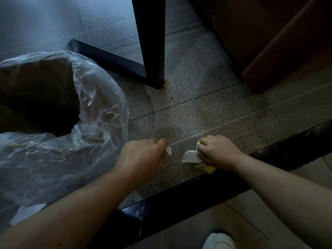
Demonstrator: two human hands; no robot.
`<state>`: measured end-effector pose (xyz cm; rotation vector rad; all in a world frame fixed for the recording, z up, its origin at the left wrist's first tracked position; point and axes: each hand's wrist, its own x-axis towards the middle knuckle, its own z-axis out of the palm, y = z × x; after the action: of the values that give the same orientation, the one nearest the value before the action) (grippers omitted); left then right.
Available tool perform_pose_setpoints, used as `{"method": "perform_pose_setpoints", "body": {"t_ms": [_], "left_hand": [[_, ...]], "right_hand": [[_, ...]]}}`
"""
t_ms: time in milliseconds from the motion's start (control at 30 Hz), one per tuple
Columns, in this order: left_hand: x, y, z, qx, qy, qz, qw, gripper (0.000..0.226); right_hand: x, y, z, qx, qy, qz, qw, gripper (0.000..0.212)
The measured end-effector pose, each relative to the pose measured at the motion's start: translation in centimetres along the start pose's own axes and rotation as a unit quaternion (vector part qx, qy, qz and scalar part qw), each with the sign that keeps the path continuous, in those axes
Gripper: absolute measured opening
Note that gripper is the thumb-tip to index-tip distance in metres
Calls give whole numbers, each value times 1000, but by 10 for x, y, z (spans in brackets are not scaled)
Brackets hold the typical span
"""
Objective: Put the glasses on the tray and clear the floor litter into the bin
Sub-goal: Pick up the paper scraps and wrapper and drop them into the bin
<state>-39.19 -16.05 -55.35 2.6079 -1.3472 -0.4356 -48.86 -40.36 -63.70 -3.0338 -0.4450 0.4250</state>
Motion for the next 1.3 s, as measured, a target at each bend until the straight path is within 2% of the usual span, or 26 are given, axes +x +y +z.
{"method": "perform_pose_setpoints", "body": {"t_ms": [67,200,333,500,700,900,1000,1133,1300], "left_hand": [[1,0,2,-4,-1,1,1000,15],[2,-2,2,2,4,1,1000,17],[3,-2,-4,2,16,10,1000,19],[6,4,-33,-2,54,25,998,26],[-1,-10,-128,17,152,49,987,30],[-43,-79,-203,56,236,-28,970,17],[-74,-120,-212,60,228,-95,967,8],[-99,-165,-200,77,162,-170,969,15],[-111,-193,-171,52,128,-188,972,23]], "right_hand": [[-1,-2,4,10,-26,9,1000,18],[-2,-3,7,70,-77,32,994,34],[-1,-9,-3,125,-58,46,989,20],[13,-13,-58,127,77,38,988,14],[52,-20,-174,131,217,45,966,14],[100,-67,-263,121,301,34,946,14],[132,-105,-283,170,312,2,935,14],[176,-154,-283,215,288,-9,933,17],[216,-192,-267,229,273,19,934,19]]}}
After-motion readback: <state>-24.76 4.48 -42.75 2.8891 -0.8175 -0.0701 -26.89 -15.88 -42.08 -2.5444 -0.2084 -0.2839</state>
